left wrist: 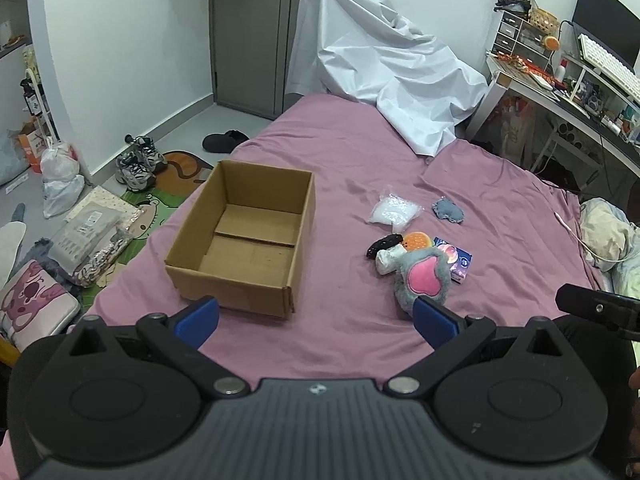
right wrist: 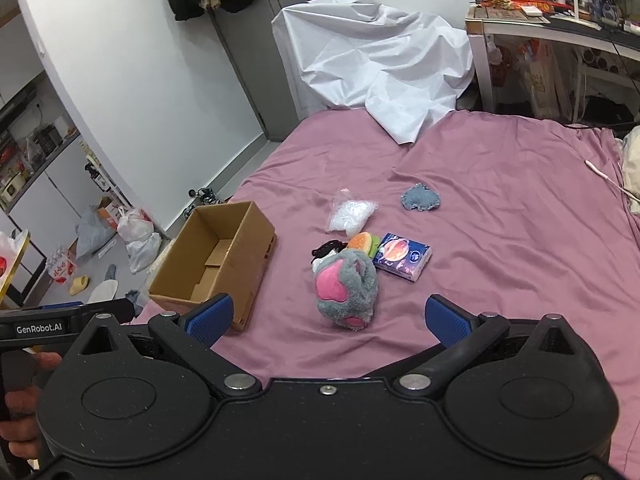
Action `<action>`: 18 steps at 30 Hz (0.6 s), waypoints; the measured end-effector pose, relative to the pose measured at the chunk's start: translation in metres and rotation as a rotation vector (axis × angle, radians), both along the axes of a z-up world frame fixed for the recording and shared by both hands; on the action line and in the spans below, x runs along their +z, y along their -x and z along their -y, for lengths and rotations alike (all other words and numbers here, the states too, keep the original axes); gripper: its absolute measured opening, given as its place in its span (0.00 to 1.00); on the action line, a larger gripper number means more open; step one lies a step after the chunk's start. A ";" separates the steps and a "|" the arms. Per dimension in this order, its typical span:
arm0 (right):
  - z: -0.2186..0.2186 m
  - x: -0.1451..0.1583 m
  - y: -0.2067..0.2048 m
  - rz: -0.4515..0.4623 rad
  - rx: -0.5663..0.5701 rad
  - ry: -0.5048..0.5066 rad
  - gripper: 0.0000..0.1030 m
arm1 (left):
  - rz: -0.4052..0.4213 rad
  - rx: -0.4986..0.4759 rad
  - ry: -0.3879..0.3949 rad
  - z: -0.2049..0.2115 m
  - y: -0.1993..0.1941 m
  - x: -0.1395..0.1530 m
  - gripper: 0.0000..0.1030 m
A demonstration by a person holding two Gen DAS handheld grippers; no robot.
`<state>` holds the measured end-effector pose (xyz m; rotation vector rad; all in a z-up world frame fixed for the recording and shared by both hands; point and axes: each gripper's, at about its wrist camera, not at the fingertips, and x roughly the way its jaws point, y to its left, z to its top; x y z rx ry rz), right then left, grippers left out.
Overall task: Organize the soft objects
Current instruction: 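Move the left tool toward the grey plush mouse and open its fingers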
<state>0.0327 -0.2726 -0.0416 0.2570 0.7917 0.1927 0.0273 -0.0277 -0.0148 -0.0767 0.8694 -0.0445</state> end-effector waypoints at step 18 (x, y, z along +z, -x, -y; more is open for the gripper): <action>0.034 -0.034 -0.040 -0.055 -0.067 -0.094 1.00 | -0.031 -0.009 0.023 0.023 -0.044 -0.022 0.99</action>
